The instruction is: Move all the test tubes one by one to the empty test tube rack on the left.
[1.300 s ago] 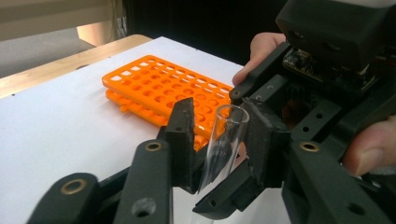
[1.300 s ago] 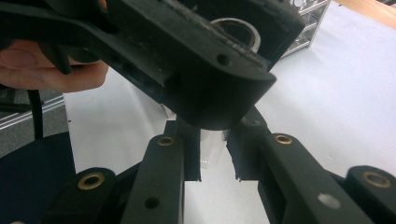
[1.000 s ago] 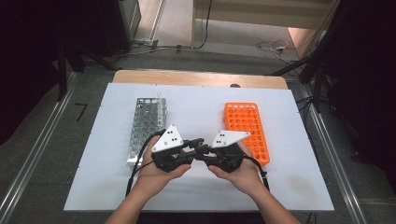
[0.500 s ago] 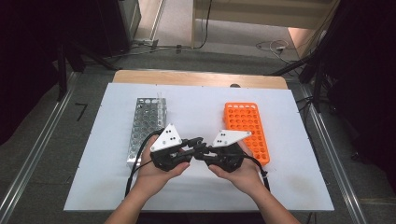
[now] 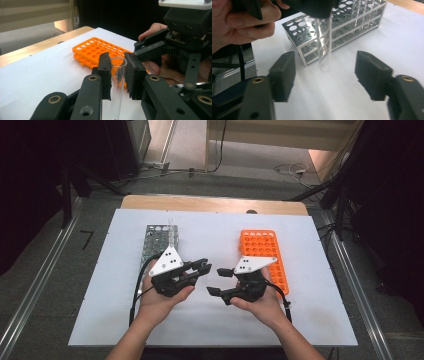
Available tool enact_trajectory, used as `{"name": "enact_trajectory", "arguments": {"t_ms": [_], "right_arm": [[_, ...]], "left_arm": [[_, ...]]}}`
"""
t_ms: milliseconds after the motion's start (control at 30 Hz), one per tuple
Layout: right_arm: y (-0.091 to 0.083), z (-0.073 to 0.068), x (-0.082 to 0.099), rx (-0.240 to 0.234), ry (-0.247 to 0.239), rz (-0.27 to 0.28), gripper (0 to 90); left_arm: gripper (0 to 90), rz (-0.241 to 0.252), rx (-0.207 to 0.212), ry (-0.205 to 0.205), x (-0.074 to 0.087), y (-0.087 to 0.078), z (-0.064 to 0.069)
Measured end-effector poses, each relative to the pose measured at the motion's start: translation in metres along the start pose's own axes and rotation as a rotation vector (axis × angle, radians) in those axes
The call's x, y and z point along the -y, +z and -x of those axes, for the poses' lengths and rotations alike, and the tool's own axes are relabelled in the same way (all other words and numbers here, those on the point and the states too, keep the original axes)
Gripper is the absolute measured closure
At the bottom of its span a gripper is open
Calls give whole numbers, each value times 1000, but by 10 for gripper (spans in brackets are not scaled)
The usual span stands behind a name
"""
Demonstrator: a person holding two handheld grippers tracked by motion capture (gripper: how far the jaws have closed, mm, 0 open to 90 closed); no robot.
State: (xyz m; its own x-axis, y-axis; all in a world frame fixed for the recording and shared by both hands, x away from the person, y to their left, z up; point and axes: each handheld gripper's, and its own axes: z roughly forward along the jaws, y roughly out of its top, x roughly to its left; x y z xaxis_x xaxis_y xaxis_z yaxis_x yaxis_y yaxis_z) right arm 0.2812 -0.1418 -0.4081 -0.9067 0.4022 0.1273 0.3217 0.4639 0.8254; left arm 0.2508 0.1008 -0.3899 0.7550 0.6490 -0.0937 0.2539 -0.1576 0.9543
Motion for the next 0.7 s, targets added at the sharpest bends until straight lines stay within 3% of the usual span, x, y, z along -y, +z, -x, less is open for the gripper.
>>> {"name": "enact_trajectory", "arguments": {"t_ms": [167,333,700], "right_arm": [[-7,8,3,9,25,10,0],[-19,18,8,25,45,43,0],[-44,36,24,84,69,57,0]], "left_arm": [[749,17,-41,-9,-3,-8,-11],[749,36,-93,-22,-5,-16,-27],[749,53,-210,-56,-3,-27,-62]]}}
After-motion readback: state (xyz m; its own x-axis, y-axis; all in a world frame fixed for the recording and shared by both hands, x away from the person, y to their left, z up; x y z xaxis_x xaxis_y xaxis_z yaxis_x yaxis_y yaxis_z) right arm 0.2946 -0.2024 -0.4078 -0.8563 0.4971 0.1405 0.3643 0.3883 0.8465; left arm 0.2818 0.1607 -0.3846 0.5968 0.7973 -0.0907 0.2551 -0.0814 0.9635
